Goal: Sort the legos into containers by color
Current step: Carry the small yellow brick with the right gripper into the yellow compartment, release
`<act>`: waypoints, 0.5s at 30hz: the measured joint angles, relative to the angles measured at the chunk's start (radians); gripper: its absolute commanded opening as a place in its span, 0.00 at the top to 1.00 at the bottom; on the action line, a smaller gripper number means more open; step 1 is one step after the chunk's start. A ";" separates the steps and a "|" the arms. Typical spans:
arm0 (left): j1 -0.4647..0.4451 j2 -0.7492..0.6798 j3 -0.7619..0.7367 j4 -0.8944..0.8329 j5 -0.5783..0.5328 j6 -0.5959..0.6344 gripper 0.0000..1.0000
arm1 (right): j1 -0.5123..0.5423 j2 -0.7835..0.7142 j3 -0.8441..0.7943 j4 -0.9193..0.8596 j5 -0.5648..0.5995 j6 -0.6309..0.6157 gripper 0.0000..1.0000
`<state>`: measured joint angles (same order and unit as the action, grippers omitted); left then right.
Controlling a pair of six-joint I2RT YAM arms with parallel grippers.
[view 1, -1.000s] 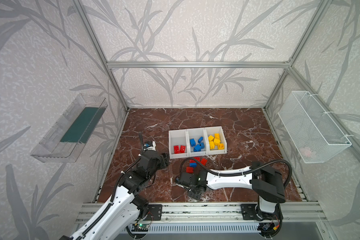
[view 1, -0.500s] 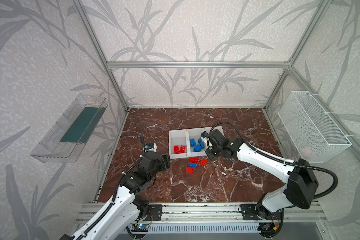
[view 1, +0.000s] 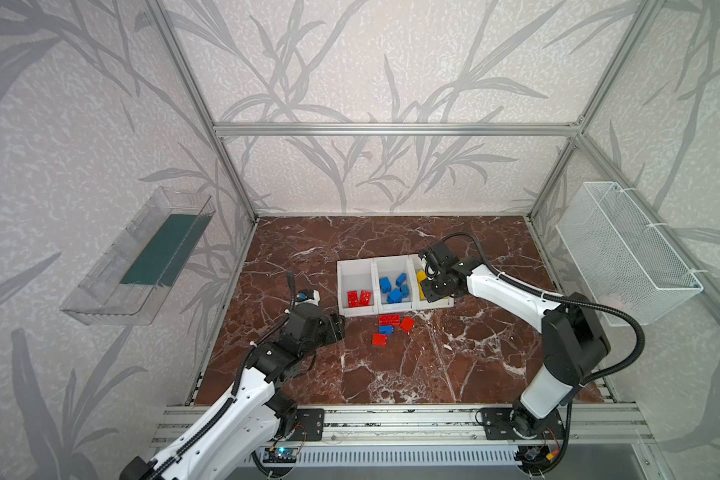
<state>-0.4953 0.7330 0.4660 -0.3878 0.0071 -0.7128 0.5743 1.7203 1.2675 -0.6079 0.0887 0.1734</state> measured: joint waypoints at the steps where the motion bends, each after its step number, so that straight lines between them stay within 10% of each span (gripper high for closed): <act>1: 0.000 0.005 0.000 0.002 0.003 0.000 0.29 | 0.000 0.002 0.002 0.001 0.000 -0.001 0.57; 15: -0.058 0.171 0.000 0.090 0.048 0.013 0.29 | -0.001 -0.100 -0.027 -0.009 0.012 0.046 0.46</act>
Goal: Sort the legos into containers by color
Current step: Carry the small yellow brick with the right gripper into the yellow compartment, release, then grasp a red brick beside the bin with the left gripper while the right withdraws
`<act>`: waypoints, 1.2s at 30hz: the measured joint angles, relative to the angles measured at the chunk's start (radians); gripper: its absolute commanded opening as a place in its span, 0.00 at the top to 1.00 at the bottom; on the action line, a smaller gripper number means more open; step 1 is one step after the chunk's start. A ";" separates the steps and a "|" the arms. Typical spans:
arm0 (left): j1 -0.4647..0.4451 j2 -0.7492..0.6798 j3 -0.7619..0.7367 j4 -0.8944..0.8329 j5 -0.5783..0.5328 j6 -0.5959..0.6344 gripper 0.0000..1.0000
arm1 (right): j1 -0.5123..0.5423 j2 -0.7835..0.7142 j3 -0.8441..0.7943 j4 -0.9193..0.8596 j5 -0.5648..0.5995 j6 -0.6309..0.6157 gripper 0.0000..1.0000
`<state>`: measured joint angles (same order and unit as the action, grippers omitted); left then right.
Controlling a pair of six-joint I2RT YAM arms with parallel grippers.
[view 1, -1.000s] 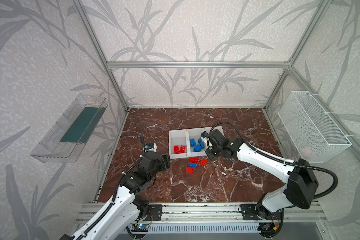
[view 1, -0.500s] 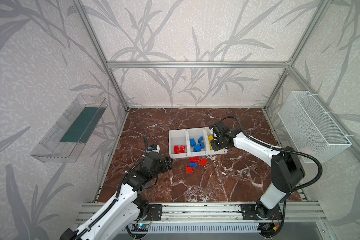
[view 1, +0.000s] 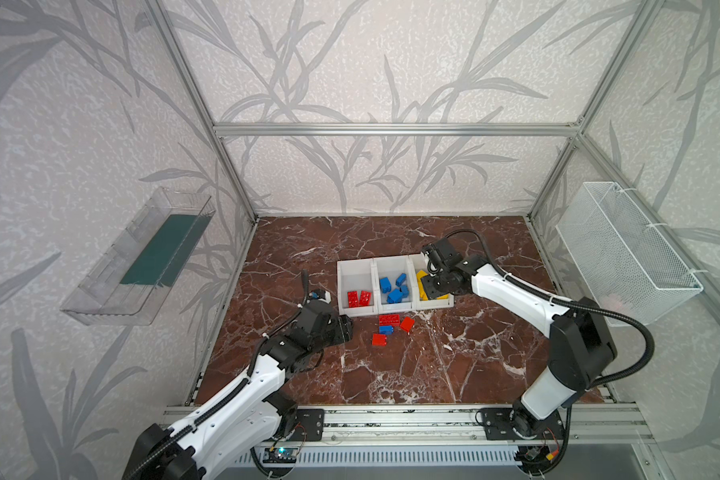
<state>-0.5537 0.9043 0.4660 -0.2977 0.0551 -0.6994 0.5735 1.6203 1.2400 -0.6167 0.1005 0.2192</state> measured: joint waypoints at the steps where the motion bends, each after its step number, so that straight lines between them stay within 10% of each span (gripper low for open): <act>1: -0.011 0.019 0.002 0.003 0.000 0.004 0.28 | 0.000 -0.026 -0.018 0.000 -0.004 0.007 0.46; 20: -0.218 0.458 0.192 0.043 -0.001 0.099 0.28 | 0.000 -0.411 -0.354 -0.016 -0.038 0.160 0.44; 36: -0.312 0.664 0.325 -0.014 -0.050 0.133 0.29 | -0.001 -0.449 -0.400 -0.015 -0.031 0.192 0.44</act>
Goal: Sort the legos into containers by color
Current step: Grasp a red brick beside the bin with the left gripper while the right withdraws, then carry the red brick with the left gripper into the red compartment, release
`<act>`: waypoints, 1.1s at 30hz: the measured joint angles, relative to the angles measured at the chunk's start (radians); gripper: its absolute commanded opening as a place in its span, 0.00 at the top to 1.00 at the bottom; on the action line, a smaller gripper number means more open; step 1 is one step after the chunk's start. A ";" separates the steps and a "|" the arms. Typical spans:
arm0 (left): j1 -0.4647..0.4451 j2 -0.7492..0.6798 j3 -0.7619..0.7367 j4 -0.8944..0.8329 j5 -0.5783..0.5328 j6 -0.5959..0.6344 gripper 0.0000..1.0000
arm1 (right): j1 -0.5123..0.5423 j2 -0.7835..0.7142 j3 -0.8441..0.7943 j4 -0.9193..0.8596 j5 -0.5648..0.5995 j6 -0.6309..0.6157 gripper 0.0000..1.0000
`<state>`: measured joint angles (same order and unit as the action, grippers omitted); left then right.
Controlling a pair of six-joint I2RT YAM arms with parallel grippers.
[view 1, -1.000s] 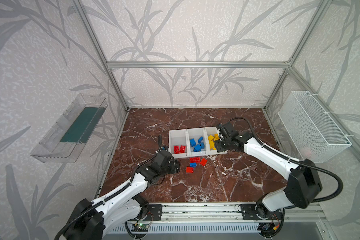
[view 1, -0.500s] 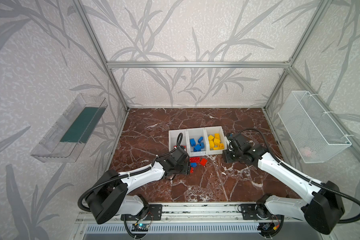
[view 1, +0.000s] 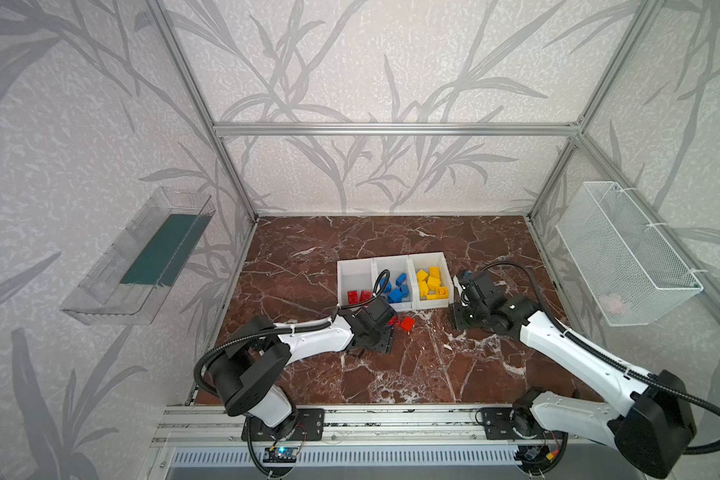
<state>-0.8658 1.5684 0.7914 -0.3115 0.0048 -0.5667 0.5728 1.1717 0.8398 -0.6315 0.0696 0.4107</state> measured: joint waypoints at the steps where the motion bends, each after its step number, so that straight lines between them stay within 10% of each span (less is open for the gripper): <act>1: -0.004 0.005 0.005 -0.006 -0.008 0.000 0.30 | 0.000 -0.002 -0.003 0.000 0.000 0.001 0.44; 15: -0.037 0.032 0.022 -0.033 -0.087 0.013 0.57 | 0.000 -0.024 -0.041 0.001 0.001 0.011 0.43; 33: 0.011 -0.240 0.040 -0.157 -0.182 0.027 0.59 | 0.000 -0.067 -0.066 0.003 0.012 0.016 0.43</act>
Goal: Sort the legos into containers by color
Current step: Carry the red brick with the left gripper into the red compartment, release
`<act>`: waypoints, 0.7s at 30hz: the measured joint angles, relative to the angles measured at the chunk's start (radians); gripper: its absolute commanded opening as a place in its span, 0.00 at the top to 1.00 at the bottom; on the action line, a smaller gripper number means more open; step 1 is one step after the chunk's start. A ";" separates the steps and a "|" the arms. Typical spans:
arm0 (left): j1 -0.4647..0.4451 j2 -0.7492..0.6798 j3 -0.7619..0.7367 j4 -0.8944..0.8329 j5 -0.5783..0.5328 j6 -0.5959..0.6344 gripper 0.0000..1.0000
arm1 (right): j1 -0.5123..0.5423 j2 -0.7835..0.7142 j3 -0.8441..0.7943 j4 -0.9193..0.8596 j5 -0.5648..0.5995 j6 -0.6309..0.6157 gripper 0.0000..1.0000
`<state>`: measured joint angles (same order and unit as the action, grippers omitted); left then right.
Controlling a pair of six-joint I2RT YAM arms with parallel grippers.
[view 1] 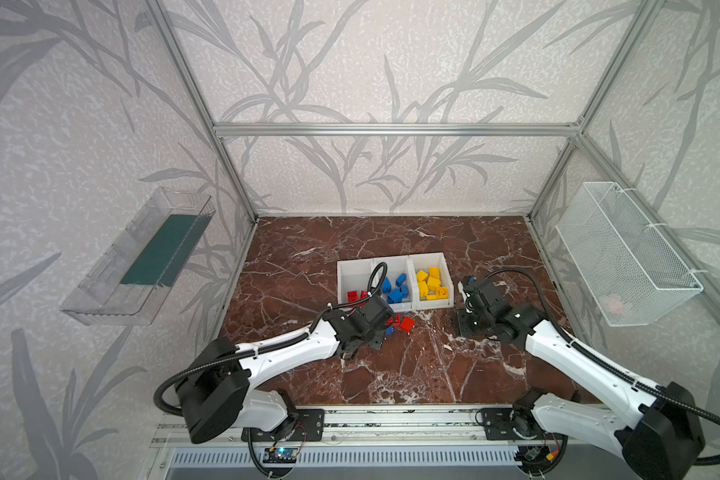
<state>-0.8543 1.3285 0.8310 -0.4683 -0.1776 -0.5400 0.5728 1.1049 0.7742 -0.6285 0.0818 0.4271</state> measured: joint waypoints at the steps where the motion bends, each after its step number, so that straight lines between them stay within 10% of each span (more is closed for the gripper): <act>1: 0.028 -0.011 0.006 0.004 -0.001 0.009 0.59 | 0.000 0.000 0.000 0.000 0.000 0.000 0.43; 9: 0.252 0.052 0.129 0.030 0.008 0.113 0.58 | 0.000 -0.027 -0.002 -0.002 0.002 0.005 0.43; 21: 0.320 0.214 0.196 0.060 0.060 0.171 0.42 | 0.000 -0.088 -0.009 -0.028 0.021 0.022 0.43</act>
<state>-0.5346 1.5429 1.0267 -0.4084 -0.1173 -0.3695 0.5728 1.0168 0.7650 -0.6567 0.1028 0.4488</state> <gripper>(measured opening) 0.549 0.567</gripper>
